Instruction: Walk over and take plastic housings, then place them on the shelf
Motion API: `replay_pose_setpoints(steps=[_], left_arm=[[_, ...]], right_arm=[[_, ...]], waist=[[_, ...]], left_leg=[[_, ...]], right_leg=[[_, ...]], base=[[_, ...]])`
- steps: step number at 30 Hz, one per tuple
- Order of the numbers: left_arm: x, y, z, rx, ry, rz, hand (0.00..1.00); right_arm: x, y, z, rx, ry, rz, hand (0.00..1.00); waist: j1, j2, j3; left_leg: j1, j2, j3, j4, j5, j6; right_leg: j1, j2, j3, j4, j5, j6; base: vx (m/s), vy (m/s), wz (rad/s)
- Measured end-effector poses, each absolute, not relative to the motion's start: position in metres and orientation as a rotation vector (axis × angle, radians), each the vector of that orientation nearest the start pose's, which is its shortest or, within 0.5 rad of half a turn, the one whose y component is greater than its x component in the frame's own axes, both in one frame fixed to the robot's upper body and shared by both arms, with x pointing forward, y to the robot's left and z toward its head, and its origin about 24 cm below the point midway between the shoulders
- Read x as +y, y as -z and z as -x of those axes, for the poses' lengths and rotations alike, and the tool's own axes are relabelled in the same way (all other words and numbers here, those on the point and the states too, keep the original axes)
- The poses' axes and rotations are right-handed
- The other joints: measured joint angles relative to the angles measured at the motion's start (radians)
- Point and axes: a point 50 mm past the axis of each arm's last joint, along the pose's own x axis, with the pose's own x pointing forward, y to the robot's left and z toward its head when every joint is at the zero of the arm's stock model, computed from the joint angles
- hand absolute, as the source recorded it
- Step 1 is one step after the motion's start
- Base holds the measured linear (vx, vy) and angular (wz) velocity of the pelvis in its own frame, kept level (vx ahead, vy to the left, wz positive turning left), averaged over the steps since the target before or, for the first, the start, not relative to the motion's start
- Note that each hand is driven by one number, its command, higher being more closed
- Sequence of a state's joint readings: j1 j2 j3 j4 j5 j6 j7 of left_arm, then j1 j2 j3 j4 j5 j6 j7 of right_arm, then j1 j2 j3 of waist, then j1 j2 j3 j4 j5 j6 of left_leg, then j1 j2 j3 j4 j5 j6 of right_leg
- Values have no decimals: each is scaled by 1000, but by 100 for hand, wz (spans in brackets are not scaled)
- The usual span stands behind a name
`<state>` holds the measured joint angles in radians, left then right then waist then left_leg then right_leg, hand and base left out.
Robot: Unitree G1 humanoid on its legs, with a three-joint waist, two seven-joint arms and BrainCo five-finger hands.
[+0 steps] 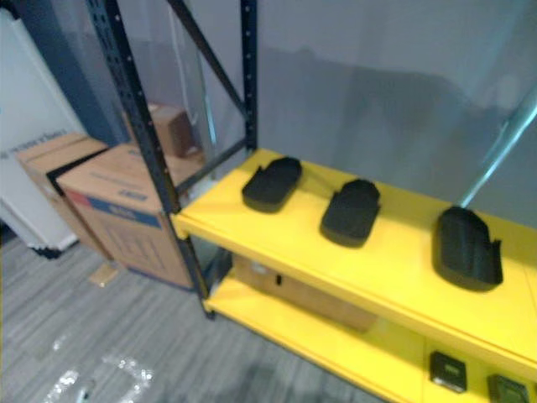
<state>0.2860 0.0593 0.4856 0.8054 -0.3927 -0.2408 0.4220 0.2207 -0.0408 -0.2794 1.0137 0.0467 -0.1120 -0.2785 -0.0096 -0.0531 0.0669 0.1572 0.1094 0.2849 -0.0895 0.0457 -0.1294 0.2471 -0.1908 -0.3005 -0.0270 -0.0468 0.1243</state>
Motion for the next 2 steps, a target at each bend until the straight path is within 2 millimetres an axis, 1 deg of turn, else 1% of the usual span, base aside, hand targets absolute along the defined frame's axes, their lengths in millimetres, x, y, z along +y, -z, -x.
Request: replay_pose_setpoints(steps=[1,2], left_arm=[[272,136,-28,865,-1142,237,0],[268,140,-27,900,-1103,253,0]], right_arm=[[-222,160,-42,1113,634,24,0],[-222,160,-42,1112,638,21,0]], waist=[[-5,11,6],[-5,14,9]], left_leg=[[0,3,2,0,-1,-1],[0,4,3,0,-1,-2]], right_leg=[[-1,2,1,-1,-1,2],[-1,3,1,-1,-1,2]], base=[[0,0,0],[0,0,0]])
